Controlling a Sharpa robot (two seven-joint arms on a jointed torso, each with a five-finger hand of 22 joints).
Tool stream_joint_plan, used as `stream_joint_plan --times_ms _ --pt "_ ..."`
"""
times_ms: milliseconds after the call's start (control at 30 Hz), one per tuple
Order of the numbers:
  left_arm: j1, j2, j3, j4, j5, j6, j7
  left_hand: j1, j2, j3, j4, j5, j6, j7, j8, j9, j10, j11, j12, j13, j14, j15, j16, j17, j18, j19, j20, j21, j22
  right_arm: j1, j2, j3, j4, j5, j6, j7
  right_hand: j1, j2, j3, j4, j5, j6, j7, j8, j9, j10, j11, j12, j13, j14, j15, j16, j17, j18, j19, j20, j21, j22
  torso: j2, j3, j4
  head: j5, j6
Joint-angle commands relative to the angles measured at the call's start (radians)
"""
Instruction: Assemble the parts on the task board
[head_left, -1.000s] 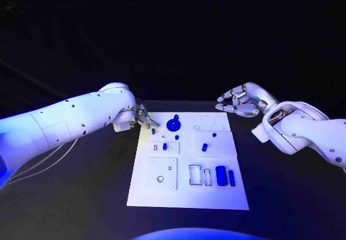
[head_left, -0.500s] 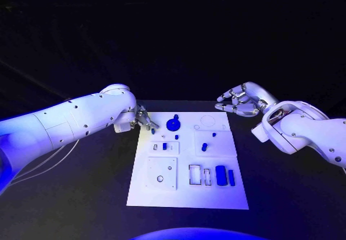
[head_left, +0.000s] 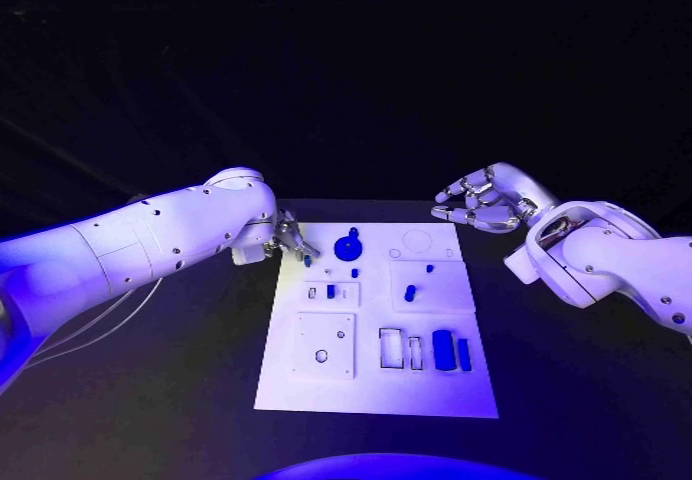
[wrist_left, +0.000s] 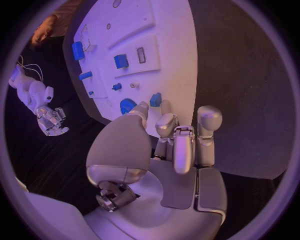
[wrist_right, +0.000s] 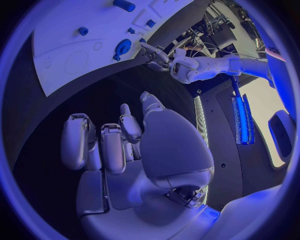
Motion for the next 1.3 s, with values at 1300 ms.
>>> stream_joint_plan --times_ms 1300 --pt "0.0 -0.096 0.006 0.126 0.152 -0.045 0.038 0.299 -0.015 0.314 -0.088 0.013 -0.003 -0.015 0.059 -0.004 0.001 -0.017 -0.009 -0.03 0.082 -0.004 0.003 0.196 0.009 0.001 -0.003 0.014 0.021 0.0 -0.001 0.0 0.0 -0.008 0.007 0.01 -0.004 0.01 -0.003 -0.001 0.007 -0.002 -0.002 0.007 0.001 0.002 -0.002 -0.003 0.0 0.053 -0.008 -0.004 0.056 0.017 -0.001 -0.003 -0.006 0.065 -0.003 0.0005 0.0025 0.005 -0.009"
